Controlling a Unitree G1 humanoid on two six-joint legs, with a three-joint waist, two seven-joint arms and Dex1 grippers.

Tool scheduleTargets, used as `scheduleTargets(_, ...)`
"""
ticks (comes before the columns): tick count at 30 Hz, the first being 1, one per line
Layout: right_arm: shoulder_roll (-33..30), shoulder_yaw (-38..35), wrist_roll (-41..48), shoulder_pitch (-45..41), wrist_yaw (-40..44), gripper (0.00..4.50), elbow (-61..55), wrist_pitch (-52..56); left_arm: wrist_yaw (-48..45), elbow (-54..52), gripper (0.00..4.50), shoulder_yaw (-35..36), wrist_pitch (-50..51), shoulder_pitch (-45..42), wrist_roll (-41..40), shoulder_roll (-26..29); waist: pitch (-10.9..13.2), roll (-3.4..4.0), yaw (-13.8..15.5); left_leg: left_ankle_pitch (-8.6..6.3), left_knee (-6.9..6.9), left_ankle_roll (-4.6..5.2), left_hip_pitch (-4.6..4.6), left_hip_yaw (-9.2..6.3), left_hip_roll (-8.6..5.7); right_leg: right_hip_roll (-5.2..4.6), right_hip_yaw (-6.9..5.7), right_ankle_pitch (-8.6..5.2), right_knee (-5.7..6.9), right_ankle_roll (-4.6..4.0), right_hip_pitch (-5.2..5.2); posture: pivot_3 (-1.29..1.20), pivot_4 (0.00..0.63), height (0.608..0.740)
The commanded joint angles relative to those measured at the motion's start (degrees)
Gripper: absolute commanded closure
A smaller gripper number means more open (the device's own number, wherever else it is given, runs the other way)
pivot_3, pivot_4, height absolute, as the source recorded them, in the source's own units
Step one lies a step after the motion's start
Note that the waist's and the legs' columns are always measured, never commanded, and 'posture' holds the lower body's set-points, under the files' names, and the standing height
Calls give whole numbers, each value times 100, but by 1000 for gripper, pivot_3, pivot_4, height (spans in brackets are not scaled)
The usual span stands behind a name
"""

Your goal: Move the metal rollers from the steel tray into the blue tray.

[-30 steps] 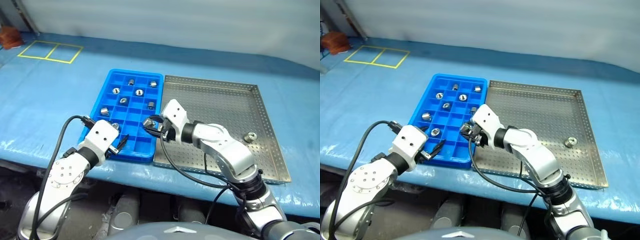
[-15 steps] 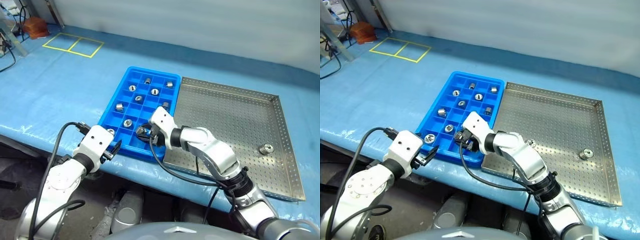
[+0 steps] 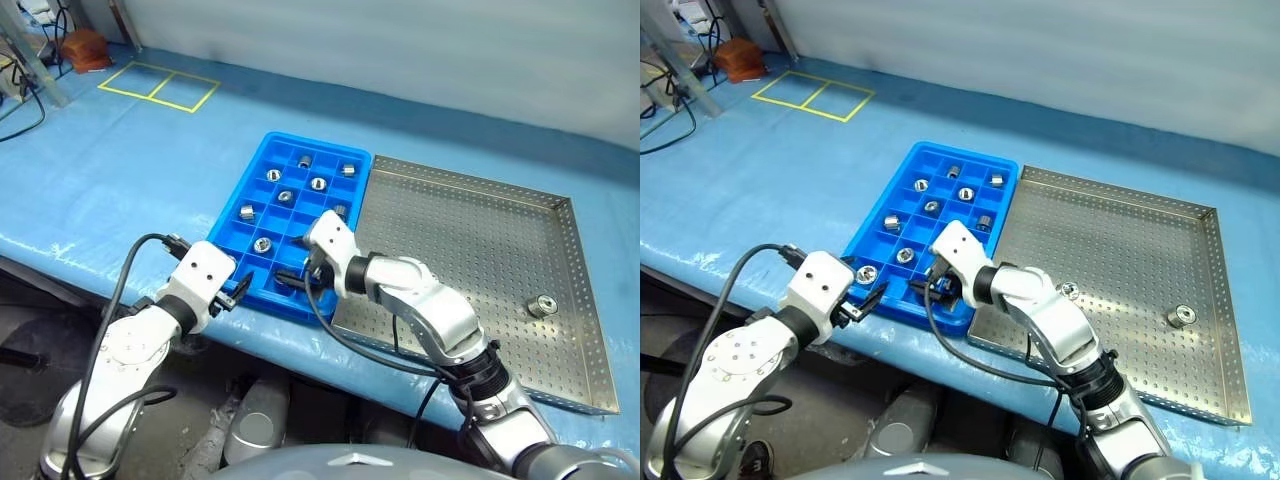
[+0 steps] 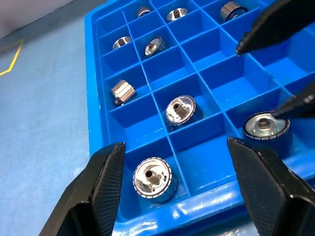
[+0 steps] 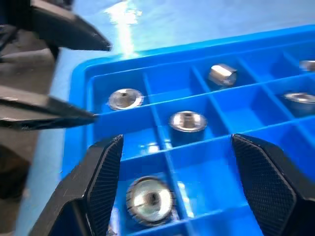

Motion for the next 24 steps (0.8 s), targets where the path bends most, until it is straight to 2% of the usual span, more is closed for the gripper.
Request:
scheduleTargets(1, -408, -508, -202, 178, -281, 790, -533, 229, -137, 202, 898, -428, -501, -429, -158, -260, 0, -1, 16, 0, 2, 0, -3, -1, -5, -5, -1, 0, 0, 1, 0, 354, 150, 740)
scheduleTargets(4, -1047, -839, -398, 528, -391, 790, -926, 597, -283, 689, 898, -872, -854, -891, -253, -574, -1, 1, 7, 0, 7, 0, -13, 0, -10, -10, 0, 3, -4, 5, -1, 306, 150, 740)
scheduleTargets(8, -1358, -1147, -410, 860, -501, 790, -1219, 932, -444, 1224, 898, -1210, -1158, -1254, -240, -731, -1, 1, -159, -1, 8, 2, -20, 3, -6, -4, 3, 4, -4, 5, -9, 259, 150, 740)
scheduleTargets(11, -1319, -1243, -400, 1002, -609, 790, -1276, 1045, -565, 1463, 898, -1355, -1313, -1390, -256, -763, -1, 2, -368, -1, 8, 3, -19, 1, 3, 5, 3, 2, -1, 2, -9, 224, 150, 740)
scheduleTargets(17, -789, -1368, -418, 1255, -995, 790, -885, 1068, -758, 1652, 898, -1503, -1458, -1467, -247, -707, -1, 1, -787, -2, 17, 5, -14, 1, -1, 1, 5, 3, -1, 5, 3, 199, 150, 740)
scheduleTargets(24, -783, -1336, -576, 1384, -1196, 790, -779, 1121, -951, 1744, 898, -1572, -1527, -1499, -297, -709, -1, 2, -1105, -1, 17, 7, -1, -1, -1, 0, 4, 4, 7, 6, 10, 192, 150, 740)
